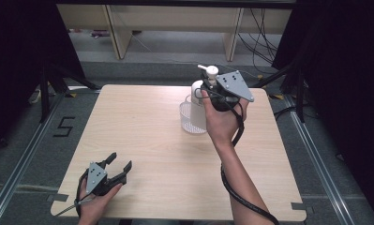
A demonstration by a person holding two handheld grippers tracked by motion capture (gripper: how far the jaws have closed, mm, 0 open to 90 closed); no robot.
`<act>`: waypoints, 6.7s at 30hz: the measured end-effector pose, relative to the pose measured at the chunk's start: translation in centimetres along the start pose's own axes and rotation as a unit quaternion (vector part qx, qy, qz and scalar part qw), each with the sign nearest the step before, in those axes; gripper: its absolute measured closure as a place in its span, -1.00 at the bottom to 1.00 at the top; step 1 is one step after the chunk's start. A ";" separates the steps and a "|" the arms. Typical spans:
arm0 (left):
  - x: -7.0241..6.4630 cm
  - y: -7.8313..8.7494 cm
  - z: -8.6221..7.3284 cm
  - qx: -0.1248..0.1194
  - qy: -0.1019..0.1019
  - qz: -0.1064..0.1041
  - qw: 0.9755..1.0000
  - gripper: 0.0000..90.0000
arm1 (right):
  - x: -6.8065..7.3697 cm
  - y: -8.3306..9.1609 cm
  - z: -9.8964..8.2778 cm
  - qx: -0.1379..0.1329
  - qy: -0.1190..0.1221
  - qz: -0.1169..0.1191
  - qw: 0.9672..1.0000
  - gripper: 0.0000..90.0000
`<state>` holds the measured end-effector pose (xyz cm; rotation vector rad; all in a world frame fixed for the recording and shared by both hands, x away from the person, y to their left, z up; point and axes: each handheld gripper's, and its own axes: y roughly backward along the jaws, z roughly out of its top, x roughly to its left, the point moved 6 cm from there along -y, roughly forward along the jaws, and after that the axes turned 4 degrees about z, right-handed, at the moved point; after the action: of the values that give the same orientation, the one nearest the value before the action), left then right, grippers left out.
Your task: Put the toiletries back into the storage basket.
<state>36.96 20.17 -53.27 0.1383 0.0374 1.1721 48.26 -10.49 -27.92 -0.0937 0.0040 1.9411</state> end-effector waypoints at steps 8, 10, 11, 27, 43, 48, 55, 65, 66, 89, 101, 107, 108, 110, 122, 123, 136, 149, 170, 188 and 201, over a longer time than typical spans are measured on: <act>0.0 0.0 0.0 0.000 0.000 0.000 1.000 -0.29 | -0.1 -0.4 0.2 0.000 -0.003 -0.001 1.000 0.33; 0.0 0.0 0.0 0.000 0.000 -0.001 1.000 -0.29 | -0.1 -0.5 0.3 -0.003 0.003 -0.004 1.000 0.33; 0.0 0.0 0.0 0.000 0.000 0.000 1.000 -0.29 | -0.1 -0.5 0.3 -0.003 0.001 -0.003 1.000 0.33; 0.0 0.0 0.0 0.000 0.000 -0.001 1.000 -0.29 | -0.2 -1.3 0.7 0.002 0.000 -0.003 1.000 0.33; 0.0 0.0 0.0 0.000 0.000 0.000 1.000 -0.30 | -0.6 -2.3 0.9 0.004 -0.005 -0.007 1.000 0.33; 0.0 0.0 0.0 0.001 0.000 0.000 1.000 -0.30 | -0.7 -2.6 0.8 0.005 -0.008 -0.007 1.000 0.33; 0.0 0.0 0.0 0.001 0.001 0.000 1.000 -0.30 | -0.9 -3.3 0.9 0.008 -0.005 -0.008 1.000 0.33; 0.0 0.0 0.0 0.000 0.000 0.000 1.000 -0.30 | -0.9 -4.1 1.0 0.007 -0.002 -0.006 1.000 0.33; 0.0 0.0 0.0 0.001 0.000 0.000 1.000 -0.30 | -0.9 -4.2 1.0 0.009 -0.006 -0.004 1.000 0.33; 0.0 0.0 0.0 0.000 -0.001 -0.001 1.000 -0.30 | -0.6 -5.9 0.7 0.011 0.002 0.001 1.000 0.33; 0.0 0.0 0.0 0.001 0.001 -0.001 1.000 -0.30 | -0.7 -6.9 0.0 0.020 0.001 0.004 1.000 0.33; 0.0 0.0 0.0 0.001 0.001 -0.001 1.000 -0.30 | -0.7 -7.2 -0.2 0.020 0.001 0.003 1.000 0.33; 0.0 0.0 0.0 0.001 0.001 -0.001 1.000 -0.30 | -0.7 -7.3 -0.3 0.019 0.004 0.000 1.000 0.33; 0.0 0.0 0.0 0.001 0.000 -0.001 1.000 -0.30 | -0.7 -7.4 -0.4 0.022 0.001 0.003 1.000 0.33; 0.0 0.0 0.0 -0.002 0.001 -0.002 1.000 -0.30 | -0.8 -7.9 -1.1 0.028 0.000 0.003 1.000 0.33; 0.0 -0.2 0.0 -0.008 0.002 -0.004 1.000 -0.30 | -0.8 -7.9 -1.2 0.030 0.001 0.004 1.000 0.33; 0.0 0.0 0.0 0.001 0.000 -0.002 1.000 -0.30 | -1.0 -8.2 -1.9 0.035 -0.002 0.004 0.999 0.33; 0.0 -0.1 0.0 -0.008 0.002 -0.006 1.000 -0.30 | -1.0 -8.7 -2.8 0.044 -0.002 0.006 0.999 0.33; -0.1 0.0 0.0 0.001 -0.001 -0.003 1.000 -0.30 | -0.9 -8.8 -5.4 0.072 -0.018 0.013 0.997 0.33; -0.1 0.0 0.0 0.002 -0.001 -0.003 1.000 -0.30 | -0.9 -8.9 -7.9 0.094 -0.009 0.011 0.995 0.33; -0.1 0.0 0.0 0.002 -0.002 -0.004 1.000 -0.30 | -0.7 -8.9 -9.1 0.112 -0.018 0.011 0.993 0.33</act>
<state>36.88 20.05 -53.29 0.1439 0.0370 1.1645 57.39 -8.30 -36.60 0.0900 0.2001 1.9507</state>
